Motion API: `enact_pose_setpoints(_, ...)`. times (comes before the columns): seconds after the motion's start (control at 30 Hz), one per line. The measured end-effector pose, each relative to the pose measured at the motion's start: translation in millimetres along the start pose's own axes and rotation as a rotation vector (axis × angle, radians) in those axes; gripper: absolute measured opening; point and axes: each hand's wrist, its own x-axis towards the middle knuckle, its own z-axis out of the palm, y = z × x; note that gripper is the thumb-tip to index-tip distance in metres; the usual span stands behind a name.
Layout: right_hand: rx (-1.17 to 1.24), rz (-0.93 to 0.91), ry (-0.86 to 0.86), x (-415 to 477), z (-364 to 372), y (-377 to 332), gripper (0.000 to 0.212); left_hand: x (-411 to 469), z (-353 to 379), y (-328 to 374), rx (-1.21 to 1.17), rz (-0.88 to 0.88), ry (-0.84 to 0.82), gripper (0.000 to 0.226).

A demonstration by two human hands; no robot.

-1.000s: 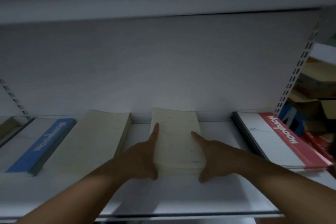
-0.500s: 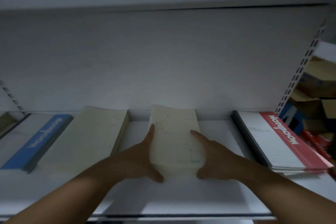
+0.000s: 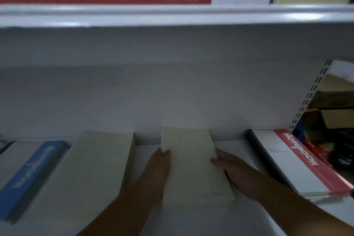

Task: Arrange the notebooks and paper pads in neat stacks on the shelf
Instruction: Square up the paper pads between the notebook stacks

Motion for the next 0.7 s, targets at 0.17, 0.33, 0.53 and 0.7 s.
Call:
enact_pose_setpoints(0.17, -0.162, 0.028, 0.11, 2, 15, -1, 0.057, -1, 3, 2, 0.047, 0.04, 0.002, 0.04)
enact_pose_setpoints(0.33, -0.262, -0.031, 0.194, -8, 7, -4, 0.048, -12, 2, 14, 0.071, 0.109, 0.005, 0.084)
enact_pose_setpoints(0.53, -0.8, -0.073, 0.709, -59, -114, -16, 0.043, -74, 47, 19, 0.05, 0.484, -0.284, 0.064)
enact_pose_setpoints(0.7, -0.831, 0.237, 0.727, -84, -194, 19, 0.016, -95, 148, -33, 0.292, 0.181, -0.65, 0.132)
